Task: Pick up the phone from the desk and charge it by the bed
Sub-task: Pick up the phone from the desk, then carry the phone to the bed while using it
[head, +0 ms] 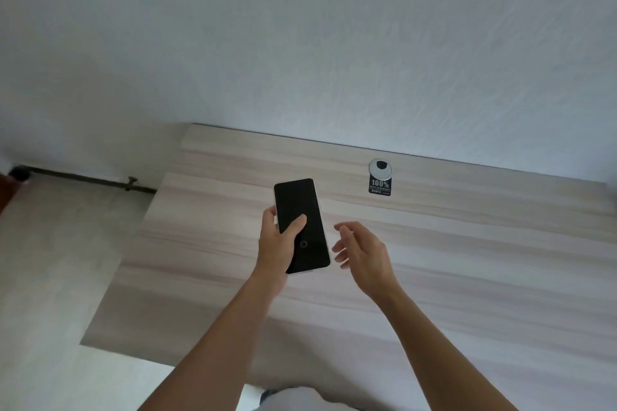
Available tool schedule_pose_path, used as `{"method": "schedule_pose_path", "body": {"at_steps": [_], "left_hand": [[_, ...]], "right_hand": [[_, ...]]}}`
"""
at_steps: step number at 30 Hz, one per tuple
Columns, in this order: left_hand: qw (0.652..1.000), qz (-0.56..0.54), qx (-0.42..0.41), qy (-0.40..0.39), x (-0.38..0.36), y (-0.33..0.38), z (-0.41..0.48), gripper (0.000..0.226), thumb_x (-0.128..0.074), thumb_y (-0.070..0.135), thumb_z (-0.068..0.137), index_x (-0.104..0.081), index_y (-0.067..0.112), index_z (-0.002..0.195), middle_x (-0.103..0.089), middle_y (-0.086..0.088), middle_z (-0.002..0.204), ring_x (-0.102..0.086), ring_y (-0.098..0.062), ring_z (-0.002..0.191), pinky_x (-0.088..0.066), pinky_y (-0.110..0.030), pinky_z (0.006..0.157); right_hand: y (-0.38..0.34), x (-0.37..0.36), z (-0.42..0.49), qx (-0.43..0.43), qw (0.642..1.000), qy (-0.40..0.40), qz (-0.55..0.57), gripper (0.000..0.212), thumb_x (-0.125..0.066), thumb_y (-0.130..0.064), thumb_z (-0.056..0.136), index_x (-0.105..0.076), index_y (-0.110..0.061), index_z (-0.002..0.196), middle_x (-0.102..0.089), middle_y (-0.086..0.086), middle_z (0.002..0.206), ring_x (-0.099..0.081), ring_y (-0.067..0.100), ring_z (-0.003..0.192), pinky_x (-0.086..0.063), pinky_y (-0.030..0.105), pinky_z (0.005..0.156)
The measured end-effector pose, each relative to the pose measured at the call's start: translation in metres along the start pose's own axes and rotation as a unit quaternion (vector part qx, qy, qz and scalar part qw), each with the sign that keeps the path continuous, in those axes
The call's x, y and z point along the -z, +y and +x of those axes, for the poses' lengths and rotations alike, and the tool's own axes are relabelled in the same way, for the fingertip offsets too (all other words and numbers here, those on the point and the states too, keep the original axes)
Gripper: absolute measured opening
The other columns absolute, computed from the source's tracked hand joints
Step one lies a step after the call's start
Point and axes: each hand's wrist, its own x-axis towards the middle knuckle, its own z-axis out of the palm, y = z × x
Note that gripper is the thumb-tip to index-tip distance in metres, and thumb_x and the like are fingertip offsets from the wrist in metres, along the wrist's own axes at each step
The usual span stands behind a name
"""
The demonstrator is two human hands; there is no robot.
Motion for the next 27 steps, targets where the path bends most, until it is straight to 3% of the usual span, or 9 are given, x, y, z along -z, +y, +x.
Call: {"method": "schedule_pose_path", "body": {"at_steps": [5,10,16,21,27], "left_hand": [[0.999,-0.014,-0.017,-0.026,0.014,0.015,-0.028,0.035,-0.065,0.025,0.093,-0.047,0.028,0.123,-0.069,-0.007,0.107,-0.070,-0.028,0.091,-0.062,-0.045,0.072],[0.998,-0.001,-0.033,-0.047,0.031,0.014,-0.047,0.034,-0.066,0.027,0.093,-0.047,0.032,0.122,-0.070,-0.007,0.105,-0.071,-0.028,0.091,-0.062,-0.043,0.070],[0.997,0.011,-0.042,-0.062,0.055,0.004,-0.057,0.032,-0.066,0.028,0.093,-0.048,0.033,0.119,-0.070,-0.007,0.104,-0.072,-0.027,0.090,-0.063,-0.043,0.071],[0.997,-0.010,-0.039,-0.065,0.076,-0.003,-0.058,0.031,-0.067,0.027,0.093,-0.050,0.033,0.118,-0.071,-0.006,0.103,-0.073,-0.026,0.090,-0.063,-0.045,0.072],[0.997,-0.021,-0.054,-0.042,0.105,-0.008,-0.064,0.033,-0.067,0.025,0.093,-0.049,0.032,0.120,-0.072,-0.003,0.102,-0.073,-0.021,0.087,-0.062,-0.037,0.069]], "right_hand": [[-0.020,-0.011,-0.036,0.046,0.998,0.003,0.033,0.026,-0.042,-0.031,0.103,-0.065,-0.021,0.101,-0.067,0.004,0.065,-0.063,0.020,0.058,-0.052,0.029,0.051],[-0.025,-0.036,-0.067,0.063,0.998,-0.011,0.028,0.043,-0.041,-0.031,0.104,-0.056,-0.006,0.073,-0.052,0.001,0.051,-0.047,0.012,0.046,-0.039,0.031,0.048],[-0.025,-0.064,-0.092,0.048,0.997,-0.022,0.055,0.040,-0.043,-0.027,0.104,-0.053,0.006,0.082,-0.048,0.008,0.061,-0.040,0.022,0.051,-0.032,0.038,0.050],[-0.027,-0.082,-0.102,0.052,0.998,-0.014,0.045,0.041,-0.046,-0.034,0.101,-0.056,0.001,0.082,-0.046,0.009,0.061,-0.036,0.021,0.050,-0.030,0.033,0.047],[-0.029,-0.107,-0.111,0.054,0.997,-0.038,0.044,0.031,-0.047,-0.030,0.102,-0.061,-0.013,0.080,-0.051,-0.002,0.056,-0.040,0.017,0.049,-0.032,0.031,0.047]]}}
